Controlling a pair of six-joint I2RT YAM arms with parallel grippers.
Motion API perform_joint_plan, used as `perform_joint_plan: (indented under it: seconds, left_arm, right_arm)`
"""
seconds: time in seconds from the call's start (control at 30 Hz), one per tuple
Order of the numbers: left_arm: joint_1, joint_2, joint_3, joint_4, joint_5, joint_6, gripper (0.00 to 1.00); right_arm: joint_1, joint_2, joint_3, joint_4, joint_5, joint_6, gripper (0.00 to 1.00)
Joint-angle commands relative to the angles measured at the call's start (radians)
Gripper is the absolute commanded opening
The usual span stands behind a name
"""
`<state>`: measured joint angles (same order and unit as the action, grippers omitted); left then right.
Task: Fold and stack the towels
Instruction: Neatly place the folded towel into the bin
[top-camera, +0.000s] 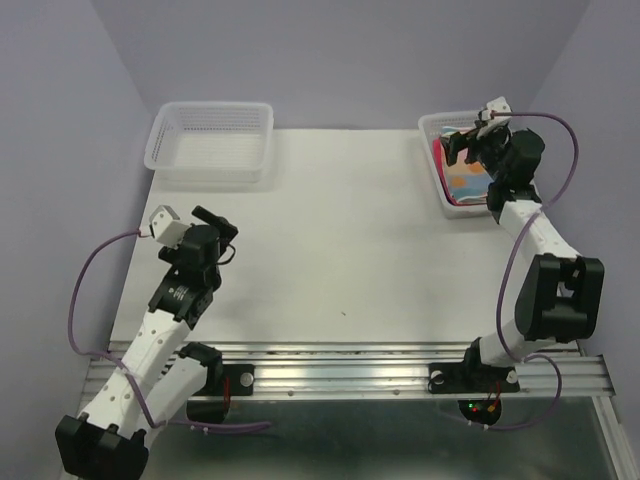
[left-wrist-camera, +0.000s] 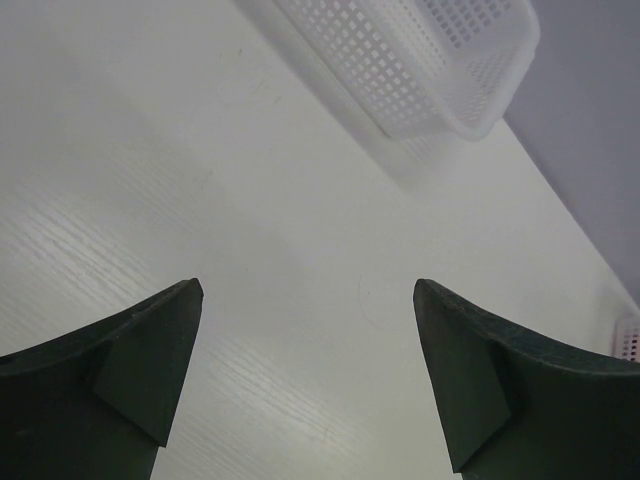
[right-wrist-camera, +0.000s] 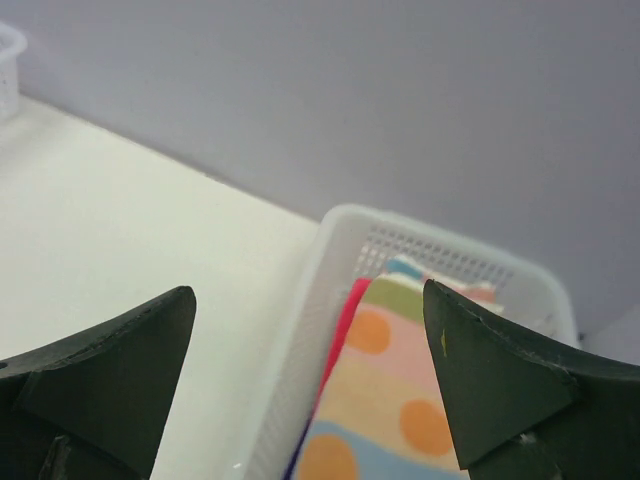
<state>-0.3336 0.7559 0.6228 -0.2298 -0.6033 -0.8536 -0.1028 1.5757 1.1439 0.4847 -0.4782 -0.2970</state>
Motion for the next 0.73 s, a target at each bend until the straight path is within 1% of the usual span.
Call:
perform_joint_plan:
  seconds: [0.0, 0.03, 0.07, 0.1, 0.13, 0.17, 0.2, 0.23, 0.33, 0.4, 0.5, 0.6, 0.7]
  left_arm:
    - [0.004, -0.09, 0.008, 0.072, 0.058, 0.045, 0.99]
    - [0.004, -0.099, 0.003, 0.078, 0.069, 0.05, 0.99]
    - [0.004, -0.115, 0.002, 0.078, 0.077, 0.062, 0.99]
    - [0.004, -0.121, 0.002, 0.07, 0.08, 0.062, 0.99]
    - [0.004, -0.128, 0.002, 0.058, 0.08, 0.064, 0.99]
    - [0.004, -0.135, 0.002, 0.035, 0.082, 0.067, 0.99]
    - [0.004, -0.141, 0.0, 0.024, 0.083, 0.071, 0.99]
    - [0.004, -0.148, -0.003, 0.017, 0.086, 0.065, 0.99]
    - [0.004, -0.219, -0.047, 0.026, 0.123, 0.057, 0.99]
    - [0.004, -0.248, -0.073, 0.043, 0.135, 0.054, 0.99]
    - [0.002, -0.296, -0.084, 0.05, 0.135, 0.053, 0.99]
    - [0.002, -0.323, -0.086, 0.053, 0.142, 0.054, 0.99]
    - [0.002, -0.331, -0.095, 0.066, 0.149, 0.059, 0.99]
  right_arm:
    - [0.028, -0.141, -0.068, -0.131, 0.146, 0.434, 1.0]
    - [0.055, -0.17, -0.094, -0.215, 0.198, 0.461, 1.0]
    - [0.063, -0.246, -0.142, -0.257, 0.252, 0.525, 1.0]
    - [0.069, -0.282, -0.182, -0.32, 0.344, 0.576, 1.0]
    - [0.069, -0.328, -0.214, -0.358, 0.392, 0.631, 1.0]
    - [0.069, -0.365, -0.242, -0.392, 0.412, 0.668, 1.0]
    - [0.069, -0.437, -0.304, -0.423, 0.432, 0.712, 1.0]
    - [0.069, -0.471, -0.325, -0.495, 0.441, 0.731, 1.0]
    - [0.069, -0.586, -0.416, -0.628, 0.505, 0.809, 1.0]
    - [0.069, -0.635, -0.45, -0.667, 0.556, 0.851, 1.0]
    - [0.069, -0.712, -0.49, -0.738, 0.618, 0.851, 1.0]
    - [0.069, -0.781, -0.53, -0.744, 0.638, 0.832, 1.0]
    - [0.069, -0.809, -0.536, -0.727, 0.629, 0.822, 1.0]
